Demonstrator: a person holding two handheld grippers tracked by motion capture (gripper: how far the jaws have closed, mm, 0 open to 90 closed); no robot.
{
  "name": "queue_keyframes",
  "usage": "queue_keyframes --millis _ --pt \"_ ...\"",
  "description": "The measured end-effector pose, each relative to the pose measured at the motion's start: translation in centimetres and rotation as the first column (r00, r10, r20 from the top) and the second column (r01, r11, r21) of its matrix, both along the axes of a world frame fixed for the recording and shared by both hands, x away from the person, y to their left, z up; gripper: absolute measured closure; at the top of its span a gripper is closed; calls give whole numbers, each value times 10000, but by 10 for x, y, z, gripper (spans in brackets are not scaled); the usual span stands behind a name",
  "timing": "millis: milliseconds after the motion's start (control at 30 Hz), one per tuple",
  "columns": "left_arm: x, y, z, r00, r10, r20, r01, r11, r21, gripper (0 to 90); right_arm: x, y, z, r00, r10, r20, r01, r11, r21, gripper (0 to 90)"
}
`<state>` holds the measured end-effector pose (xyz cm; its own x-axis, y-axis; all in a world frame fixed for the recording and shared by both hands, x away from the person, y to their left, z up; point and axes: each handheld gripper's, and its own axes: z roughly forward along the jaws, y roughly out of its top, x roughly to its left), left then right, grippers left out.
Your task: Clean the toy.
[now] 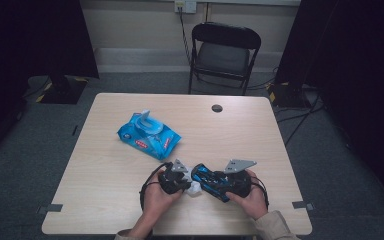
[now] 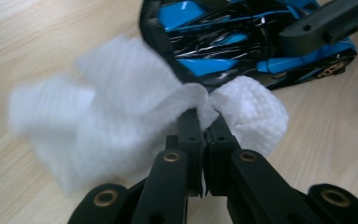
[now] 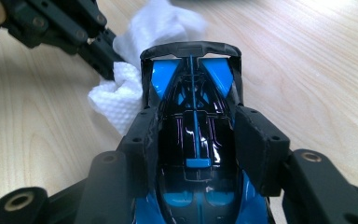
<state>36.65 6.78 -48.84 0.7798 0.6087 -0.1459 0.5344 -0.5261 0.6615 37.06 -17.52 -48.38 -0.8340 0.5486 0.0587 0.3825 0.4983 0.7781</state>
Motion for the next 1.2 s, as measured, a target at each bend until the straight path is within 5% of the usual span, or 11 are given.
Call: queue_keyframes --millis 267,600,1200 --pt "-6 -7 1 9984 -472 -322 462 9984 -319 878 0 0 0 10000 4 0 -4 10000 4 512" --pt "-19 -41 1 9892 -1439 -290 1429 9891 -351 878 0 0 0 10000 -5 25 5 10000 -26 512" --pt "-29 -59 -1 9845 -1739 -217 1731 9843 -355 878 0 0 0 10000 -10 41 10 10000 23 512"
